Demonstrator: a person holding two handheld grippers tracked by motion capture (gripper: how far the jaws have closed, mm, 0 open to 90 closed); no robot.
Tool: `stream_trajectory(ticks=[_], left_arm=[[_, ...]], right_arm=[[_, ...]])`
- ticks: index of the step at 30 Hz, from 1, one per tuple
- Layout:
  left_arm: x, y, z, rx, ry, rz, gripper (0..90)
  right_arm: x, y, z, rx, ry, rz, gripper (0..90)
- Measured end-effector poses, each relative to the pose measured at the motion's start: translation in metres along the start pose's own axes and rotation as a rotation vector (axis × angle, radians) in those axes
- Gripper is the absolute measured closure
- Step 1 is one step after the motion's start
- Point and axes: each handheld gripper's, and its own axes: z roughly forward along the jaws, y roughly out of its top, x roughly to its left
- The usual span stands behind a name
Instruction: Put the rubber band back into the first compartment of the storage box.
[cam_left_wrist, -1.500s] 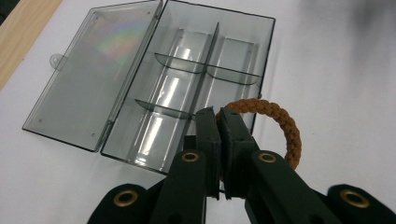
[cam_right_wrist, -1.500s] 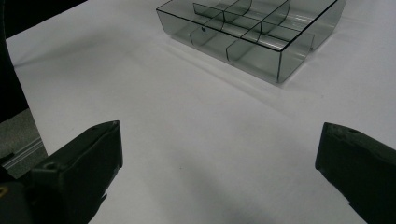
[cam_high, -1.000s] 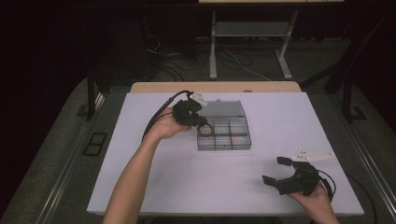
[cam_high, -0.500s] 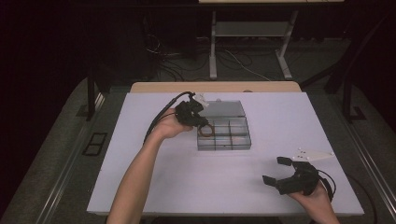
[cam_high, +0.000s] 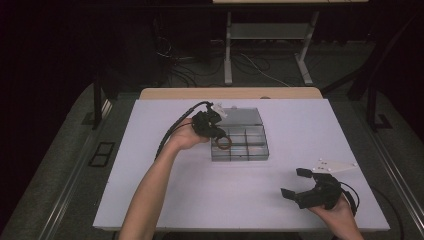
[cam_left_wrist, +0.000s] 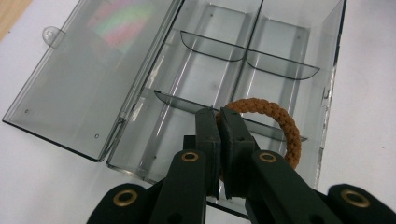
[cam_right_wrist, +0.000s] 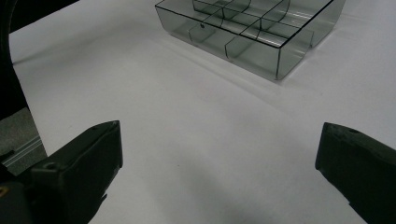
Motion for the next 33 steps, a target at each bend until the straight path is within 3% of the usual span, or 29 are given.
stream_trajectory(ticks=[9,20,27,33], left_arm=[[0.002,-0.005,0.01,0.024,-0.007,-0.002,85.5],[0.002,-0.012,0.016,0.046,-0.03,-0.037,84.0],[-0.001,-0.01,0.015,0.029,-0.007,-0.013,72.2],[-0.002,-0.007,0.008,-0.006,-0.016,-0.02,66.6]], right_arm=[[0.001,0.0,0.0,0.005,0.001,0.001,0.8],[0.001,0.0,0.001,0.007,0.001,-0.004,0.8],[0.001,0.0,0.001,0.01,0.0,-0.003,0.8],[0.001,0.0,0.002,0.009,0.0,-0.006,0.8]])
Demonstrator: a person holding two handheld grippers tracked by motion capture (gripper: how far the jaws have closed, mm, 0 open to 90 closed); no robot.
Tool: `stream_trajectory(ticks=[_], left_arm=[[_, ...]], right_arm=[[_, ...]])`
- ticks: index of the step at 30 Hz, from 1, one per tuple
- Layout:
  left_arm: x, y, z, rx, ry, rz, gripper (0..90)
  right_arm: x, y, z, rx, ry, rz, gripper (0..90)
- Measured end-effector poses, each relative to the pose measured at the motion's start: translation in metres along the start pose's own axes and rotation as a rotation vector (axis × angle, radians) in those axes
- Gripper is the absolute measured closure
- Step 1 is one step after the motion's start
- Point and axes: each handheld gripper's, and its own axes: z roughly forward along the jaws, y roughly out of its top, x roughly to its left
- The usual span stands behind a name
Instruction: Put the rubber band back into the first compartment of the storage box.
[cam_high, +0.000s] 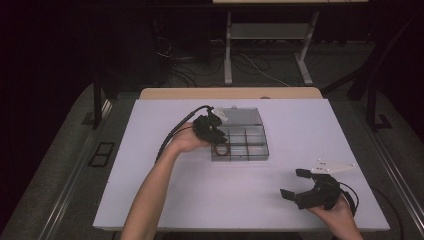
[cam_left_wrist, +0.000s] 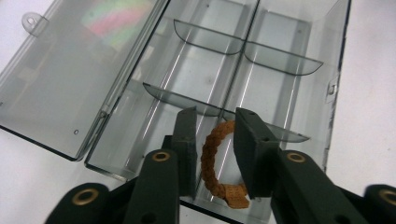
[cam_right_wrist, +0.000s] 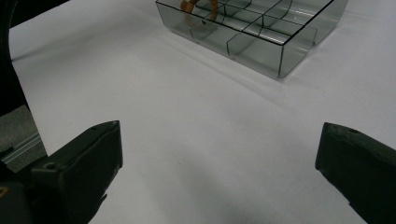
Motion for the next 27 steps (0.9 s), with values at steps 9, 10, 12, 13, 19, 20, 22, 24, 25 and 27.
stream_trajectory(ticks=[9,10,12,13,19,20,22,24,25,27], left_arm=[[-0.003,0.001,-0.017,-0.073,-0.019,-0.045,52.9],[-0.003,0.001,-0.02,-0.079,-0.018,-0.037,49.0],[-0.003,0.001,-0.025,-0.087,-0.031,-0.042,47.1],[-0.003,0.001,-0.027,-0.089,-0.032,-0.045,45.2],[-0.007,-0.002,-0.038,-0.138,-0.04,-0.103,33.0],[-0.007,-0.003,-0.04,-0.142,-0.046,-0.108,30.8],[-0.007,-0.004,-0.045,-0.135,-0.059,-0.11,26.7],[-0.009,-0.005,-0.047,-0.142,-0.063,-0.131,22.1],[-0.009,-0.005,-0.05,-0.131,-0.063,-0.121,20.0],[-0.012,-0.006,-0.053,-0.143,-0.056,-0.139,15.7]], right_arm=[[0.001,0.0,0.0,0.001,0.002,0.002,0.8],[0.001,0.0,0.001,0.001,0.001,-0.001,0.8],[0.001,0.0,0.001,0.002,0.001,-0.001,0.9],[0.001,0.0,0.001,0.003,0.001,-0.001,0.8],[0.001,0.0,0.001,0.005,0.001,0.002,0.9],[0.001,0.0,0.001,0.005,0.001,0.001,0.8],[0.001,0.0,0.001,0.004,0.001,-0.002,0.8],[0.001,0.001,0.001,0.003,0.002,-0.003,0.9],[0.001,0.001,0.001,0.004,0.003,-0.004,0.8],[0.001,0.001,0.001,0.005,0.004,-0.002,0.9]])
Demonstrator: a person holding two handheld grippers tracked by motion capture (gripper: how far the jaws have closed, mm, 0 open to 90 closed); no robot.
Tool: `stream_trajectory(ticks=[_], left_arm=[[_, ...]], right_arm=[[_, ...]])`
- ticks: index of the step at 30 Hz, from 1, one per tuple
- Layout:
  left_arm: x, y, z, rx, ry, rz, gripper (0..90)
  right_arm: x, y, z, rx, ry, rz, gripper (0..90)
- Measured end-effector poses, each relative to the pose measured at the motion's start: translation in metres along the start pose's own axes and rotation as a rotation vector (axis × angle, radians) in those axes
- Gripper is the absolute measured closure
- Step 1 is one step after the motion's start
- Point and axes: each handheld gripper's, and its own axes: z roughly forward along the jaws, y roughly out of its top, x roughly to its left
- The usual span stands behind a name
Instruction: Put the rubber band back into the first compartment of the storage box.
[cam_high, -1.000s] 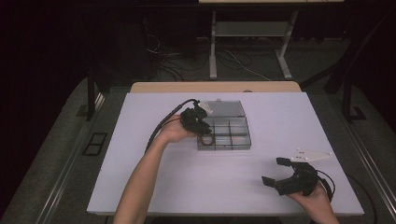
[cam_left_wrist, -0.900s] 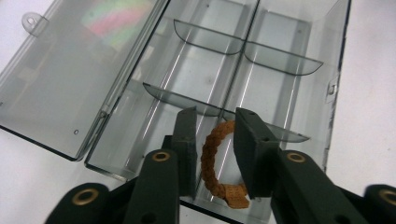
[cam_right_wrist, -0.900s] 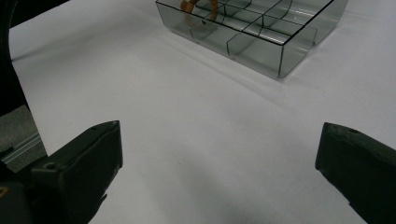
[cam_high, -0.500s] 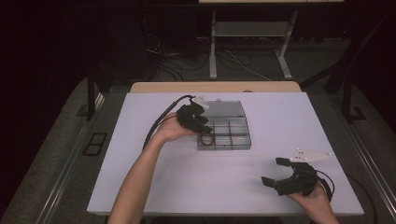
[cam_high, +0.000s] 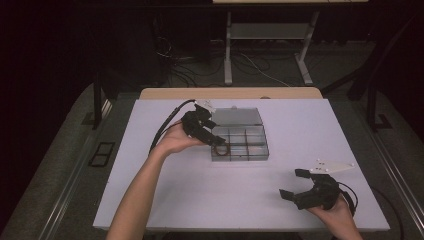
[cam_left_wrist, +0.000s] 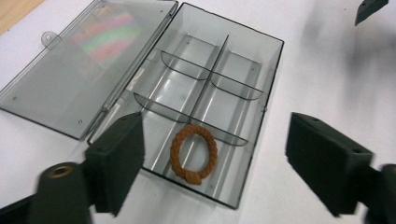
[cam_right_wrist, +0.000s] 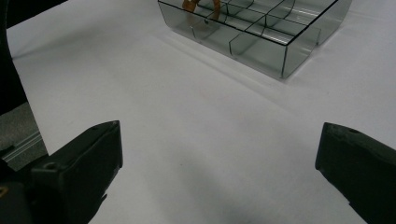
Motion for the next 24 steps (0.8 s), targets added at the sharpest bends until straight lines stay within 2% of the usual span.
stream_trajectory(ticks=[3,6,10,14,18,22,24], left_arm=[[-0.005,-0.002,-0.005,-0.006,0.022,0.0,13.7],[-0.009,-0.005,-0.01,-0.01,0.022,-0.001,11.3],[-0.014,-0.01,-0.016,-0.023,0.034,-0.011,5.8],[-0.018,-0.017,-0.022,-0.014,0.056,-0.02,0.0],[-0.024,-0.029,-0.027,-0.02,0.065,-0.037,0.0],[-0.028,-0.041,-0.032,-0.051,0.083,-0.063,0.0],[-0.031,-0.047,-0.035,-0.065,0.094,-0.062,0.0]], right_arm=[[0.0,0.0,0.0,-0.001,0.001,-0.004,0.8],[0.0,0.0,0.0,-0.002,0.002,-0.003,0.8],[0.0,0.0,0.0,-0.001,0.003,0.0,0.8],[0.0,0.0,-0.001,-0.008,0.002,0.002,0.8],[0.0,0.0,-0.001,-0.008,0.002,0.005,0.8],[0.001,0.0,-0.001,-0.005,0.004,0.001,0.9],[0.001,0.0,0.0,-0.004,0.007,-0.006,0.8]])
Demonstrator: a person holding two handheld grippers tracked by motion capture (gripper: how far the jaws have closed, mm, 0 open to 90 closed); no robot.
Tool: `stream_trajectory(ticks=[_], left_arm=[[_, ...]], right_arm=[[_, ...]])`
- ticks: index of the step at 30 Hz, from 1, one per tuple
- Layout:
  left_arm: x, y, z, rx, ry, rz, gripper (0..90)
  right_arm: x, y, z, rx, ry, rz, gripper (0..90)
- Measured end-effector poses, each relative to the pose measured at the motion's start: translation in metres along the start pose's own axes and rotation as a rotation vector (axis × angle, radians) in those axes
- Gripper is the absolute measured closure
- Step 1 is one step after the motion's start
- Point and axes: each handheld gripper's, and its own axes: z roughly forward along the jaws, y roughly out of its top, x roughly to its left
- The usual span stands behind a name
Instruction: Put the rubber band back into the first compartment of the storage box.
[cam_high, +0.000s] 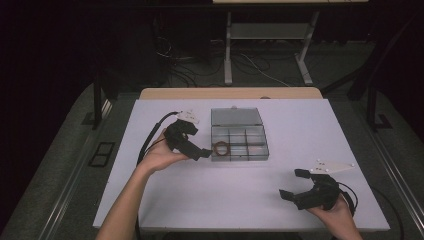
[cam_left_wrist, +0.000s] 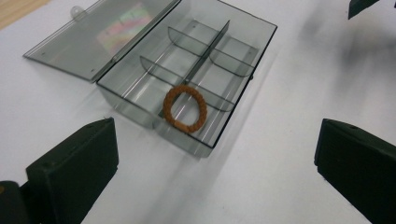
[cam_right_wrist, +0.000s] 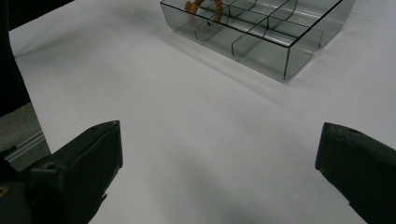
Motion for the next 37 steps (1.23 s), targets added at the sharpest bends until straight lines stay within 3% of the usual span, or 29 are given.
stream_trajectory(ticks=[14,21,30,37], left_arm=[[-0.014,-0.039,-0.014,-0.052,0.041,-0.048,0.0],[-0.027,-0.064,-0.021,-0.145,0.062,-0.106,0.0],[-0.039,-0.097,-0.023,-0.202,0.1,-0.149,0.0],[-0.045,-0.114,-0.019,-0.257,0.094,-0.188,0.0]], right_arm=[[0.001,0.0,0.001,0.005,-0.003,-0.001,0.8],[0.001,0.0,0.002,0.005,-0.002,-0.002,0.8],[0.002,0.001,0.001,0.007,-0.004,-0.002,0.8],[0.002,0.0,0.002,0.011,-0.003,-0.001,0.8]])
